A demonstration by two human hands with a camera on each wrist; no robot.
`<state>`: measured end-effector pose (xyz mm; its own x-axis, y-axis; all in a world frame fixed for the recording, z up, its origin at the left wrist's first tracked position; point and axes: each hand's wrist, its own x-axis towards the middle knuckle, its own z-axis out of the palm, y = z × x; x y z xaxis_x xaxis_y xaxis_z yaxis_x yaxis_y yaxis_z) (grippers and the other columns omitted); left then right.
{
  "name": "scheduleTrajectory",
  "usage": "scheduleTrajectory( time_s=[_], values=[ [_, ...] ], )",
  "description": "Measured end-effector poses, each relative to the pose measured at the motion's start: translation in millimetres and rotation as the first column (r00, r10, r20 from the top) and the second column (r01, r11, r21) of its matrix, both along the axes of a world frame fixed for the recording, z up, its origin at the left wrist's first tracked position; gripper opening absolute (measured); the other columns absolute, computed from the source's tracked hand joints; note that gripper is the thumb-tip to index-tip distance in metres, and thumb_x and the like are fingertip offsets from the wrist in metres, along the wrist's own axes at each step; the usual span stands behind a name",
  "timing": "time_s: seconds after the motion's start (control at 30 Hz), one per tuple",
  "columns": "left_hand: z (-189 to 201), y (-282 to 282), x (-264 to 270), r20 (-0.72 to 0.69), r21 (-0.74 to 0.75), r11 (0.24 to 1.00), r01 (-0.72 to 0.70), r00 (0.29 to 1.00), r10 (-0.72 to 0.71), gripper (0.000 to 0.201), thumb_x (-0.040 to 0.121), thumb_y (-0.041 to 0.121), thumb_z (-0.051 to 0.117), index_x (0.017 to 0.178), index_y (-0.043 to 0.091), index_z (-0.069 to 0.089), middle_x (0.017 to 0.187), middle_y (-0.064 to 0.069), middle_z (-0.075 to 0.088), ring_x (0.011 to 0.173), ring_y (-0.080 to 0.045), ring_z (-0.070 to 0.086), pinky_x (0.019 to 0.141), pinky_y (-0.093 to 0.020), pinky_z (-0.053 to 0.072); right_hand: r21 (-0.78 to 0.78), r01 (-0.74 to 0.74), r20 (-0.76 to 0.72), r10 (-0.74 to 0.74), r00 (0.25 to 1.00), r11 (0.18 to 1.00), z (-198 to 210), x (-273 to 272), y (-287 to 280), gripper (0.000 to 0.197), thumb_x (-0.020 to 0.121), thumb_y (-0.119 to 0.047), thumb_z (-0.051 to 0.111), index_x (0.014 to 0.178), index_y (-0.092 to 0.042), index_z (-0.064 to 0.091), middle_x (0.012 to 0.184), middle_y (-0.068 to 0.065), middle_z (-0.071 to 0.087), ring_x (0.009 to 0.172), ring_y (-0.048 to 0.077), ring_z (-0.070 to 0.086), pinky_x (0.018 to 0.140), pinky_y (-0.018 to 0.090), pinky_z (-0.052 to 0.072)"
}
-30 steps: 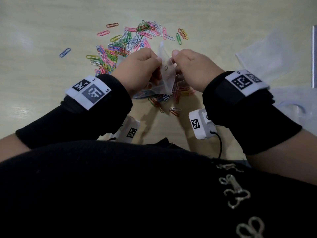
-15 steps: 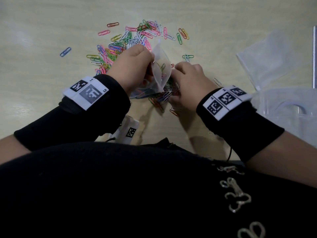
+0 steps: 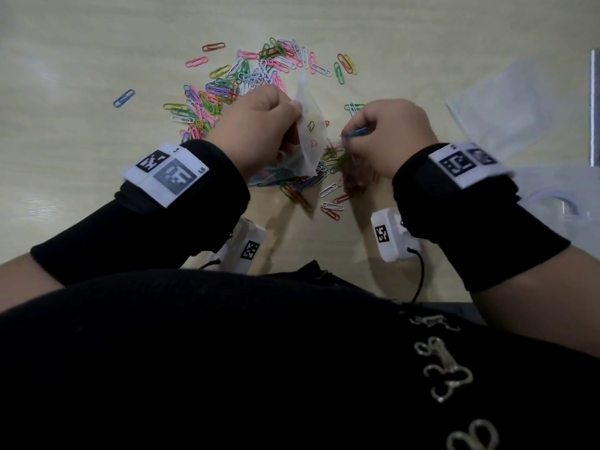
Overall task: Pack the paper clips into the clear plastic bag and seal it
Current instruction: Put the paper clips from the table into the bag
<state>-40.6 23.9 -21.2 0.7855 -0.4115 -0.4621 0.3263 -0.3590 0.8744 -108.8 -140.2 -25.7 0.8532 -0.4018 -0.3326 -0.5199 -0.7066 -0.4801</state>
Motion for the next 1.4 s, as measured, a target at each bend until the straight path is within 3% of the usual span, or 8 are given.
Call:
scheduleTrajectory(
  time_s=[0.13, 0.33, 0.47, 0.63, 0.73, 0.97, 1.2, 1.4],
  values=[
    [1.4, -2.6, -1.1, -0.008, 0.031, 0.999, 0.020, 1.000, -0.019, 0.027, 0.094, 0.020, 0.052, 0.067, 0.019, 0.050, 0.040, 0.009, 0.052, 0.045, -0.015, 0.048, 0.054, -0.029, 0.042, 0.466, 0.212, 0.081, -0.280, 0.957, 0.859, 24.4, 6.9, 3.9, 0.014, 0.074, -0.007, 0.077, 0.072, -0.019, 0.070, 0.072, 0.001, 0.067, 0.068, 0.016, 0.066, 0.072, 0.030, 0.060],
    [4.9, -4.6, -2.4, -0.045, 0.017, 1.000, 0.026, 0.999, -0.026, 0.028, 0.095, 0.017, 0.049, 0.067, 0.019, 0.049, 0.041, 0.009, 0.051, 0.049, -0.019, 0.047, 0.061, -0.034, 0.041, 0.657, 0.234, -0.067, -0.254, 0.965, 0.716, 34.7, 14.7, 19.6, 0.013, 0.078, 0.001, 0.073, 0.075, -0.009, 0.067, 0.072, 0.006, 0.064, 0.062, 0.014, 0.065, 0.063, 0.021, 0.056],
    [7.2, -3.1, -3.9, -0.052, -0.005, 0.999, 0.051, 0.997, -0.051, 0.027, 0.095, 0.014, 0.047, 0.068, 0.018, 0.049, 0.047, 0.006, 0.055, 0.049, -0.017, 0.048, 0.052, -0.026, 0.037, 0.501, 0.221, -0.081, -0.209, 0.975, 0.837, 26.2, 19.6, 24.6, 0.015, 0.079, -0.003, 0.070, 0.074, -0.018, 0.069, 0.084, 0.011, 0.070, 0.082, 0.027, 0.072, 0.081, 0.038, 0.059],
    [7.7, -0.1, -2.8, -0.062, -0.010, 1.000, 0.023, 0.998, -0.024, 0.026, 0.094, 0.015, 0.047, 0.068, 0.018, 0.050, 0.049, 0.006, 0.056, 0.049, -0.017, 0.050, 0.054, -0.027, 0.038, 0.449, 0.100, -0.084, -0.069, 0.994, 0.888, 38.9, 20.8, 23.6, 0.029, 0.089, -0.006, 0.055, 0.115, -0.015, 0.065, 0.114, 0.007, 0.067, 0.101, 0.021, 0.067, 0.085, 0.037, 0.058],
    [9.3, 0.9, -0.4, -0.064, -0.001, 1.000, -0.007, 0.998, 0.007, 0.023, 0.088, 0.019, 0.051, 0.066, 0.020, 0.050, 0.056, -0.002, 0.053, 0.051, -0.021, 0.049, 0.058, -0.031, 0.041, 0.380, 0.105, -0.007, -0.110, 0.994, 0.919, 43.5, 16.9, 15.0, 0.024, 0.090, -0.009, 0.052, 0.106, -0.019, 0.068, 0.106, 0.003, 0.070, 0.096, 0.017, 0.068, 0.085, 0.034, 0.057],
    [9.8, 2.2, -2.2, -0.011, 0.091, 0.995, 0.037, 0.999, -0.036, 0.015, 0.077, 0.032, 0.051, 0.066, 0.022, 0.055, 0.069, -0.005, 0.056, 0.070, -0.021, 0.055, 0.077, -0.050, 0.055, -0.313, 0.119, -0.303, -0.218, 0.928, 0.942, 1.9, -7.9, -19.3, 0.033, 0.094, -0.007, 0.040, 0.127, -0.012, 0.046, 0.133, 0.016, 0.041, 0.118, 0.036, 0.047, 0.090, 0.041, 0.041],
    [6.7, -0.5, -2.4, 0.026, 0.128, 0.989, 0.073, 0.997, -0.077, 0.027, 0.091, 0.022, 0.049, 0.064, 0.020, 0.051, 0.062, 0.003, 0.051, 0.055, -0.009, 0.049, 0.058, -0.022, 0.044, -0.025, 0.028, -0.236, -0.033, 0.971, 0.999, -11.6, -26.9, 3.2, 0.035, 0.088, -0.005, 0.049, 0.120, -0.016, 0.056, 0.126, 0.011, 0.049, 0.105, 0.026, 0.055, 0.093, 0.030, 0.042],
    [14.6, 1.5, -3.3, -0.004, 0.135, 0.987, 0.083, 0.997, -0.083, 0.020, 0.073, 0.035, 0.051, 0.059, 0.021, 0.056, 0.071, -0.008, 0.059, 0.072, -0.023, 0.057, 0.086, -0.055, 0.054, -0.022, 0.051, -0.356, -0.056, 0.933, 0.998, 9.5, -35.7, 5.7, 0.073, 0.073, -0.034, 0.079, 0.130, -0.014, 0.039, 0.126, 0.010, 0.048, 0.106, 0.025, 0.055, 0.083, 0.031, 0.043]
  ],
)
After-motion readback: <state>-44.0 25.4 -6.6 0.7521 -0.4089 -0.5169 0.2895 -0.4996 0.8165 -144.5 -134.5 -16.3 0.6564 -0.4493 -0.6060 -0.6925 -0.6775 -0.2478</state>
